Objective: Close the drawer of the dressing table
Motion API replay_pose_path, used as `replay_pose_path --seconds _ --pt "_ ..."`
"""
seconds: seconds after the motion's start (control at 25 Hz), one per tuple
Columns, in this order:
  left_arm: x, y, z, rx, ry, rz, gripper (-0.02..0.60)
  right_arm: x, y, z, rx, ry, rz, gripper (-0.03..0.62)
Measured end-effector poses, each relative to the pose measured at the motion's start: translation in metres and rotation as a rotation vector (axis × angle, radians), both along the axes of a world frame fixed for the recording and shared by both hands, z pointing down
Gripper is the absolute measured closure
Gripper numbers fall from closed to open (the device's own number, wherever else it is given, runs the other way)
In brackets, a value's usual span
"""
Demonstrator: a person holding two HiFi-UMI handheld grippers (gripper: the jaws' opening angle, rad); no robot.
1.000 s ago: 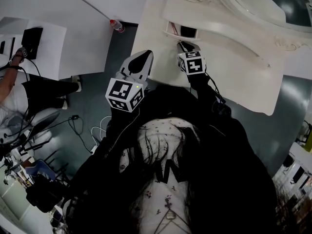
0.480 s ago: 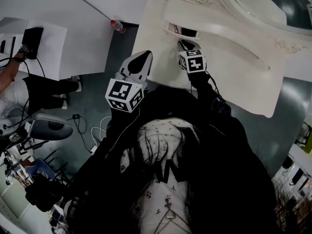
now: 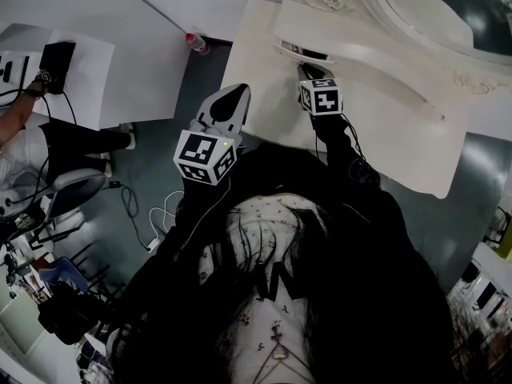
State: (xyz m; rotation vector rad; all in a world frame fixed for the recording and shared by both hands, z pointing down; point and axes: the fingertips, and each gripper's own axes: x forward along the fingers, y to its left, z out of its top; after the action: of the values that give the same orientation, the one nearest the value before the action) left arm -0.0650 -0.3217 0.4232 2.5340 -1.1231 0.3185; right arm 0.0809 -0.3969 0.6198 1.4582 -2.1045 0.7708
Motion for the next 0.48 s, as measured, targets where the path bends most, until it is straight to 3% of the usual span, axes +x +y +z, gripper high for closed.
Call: replay_pose_path --seconds 0.2,0.48 --pt "-0.005 -0.004 -0.001 0.003 0.002 -0.019 0.581 0.006 -0.005 0.004 -0.034 -0.064 0.037 0.487" --pt "-0.006 -0.011 0.0 0.004 0.002 -0.039 0.581 0.01 -0.014 0.006 -0.04 -0.07 0.046 0.485"
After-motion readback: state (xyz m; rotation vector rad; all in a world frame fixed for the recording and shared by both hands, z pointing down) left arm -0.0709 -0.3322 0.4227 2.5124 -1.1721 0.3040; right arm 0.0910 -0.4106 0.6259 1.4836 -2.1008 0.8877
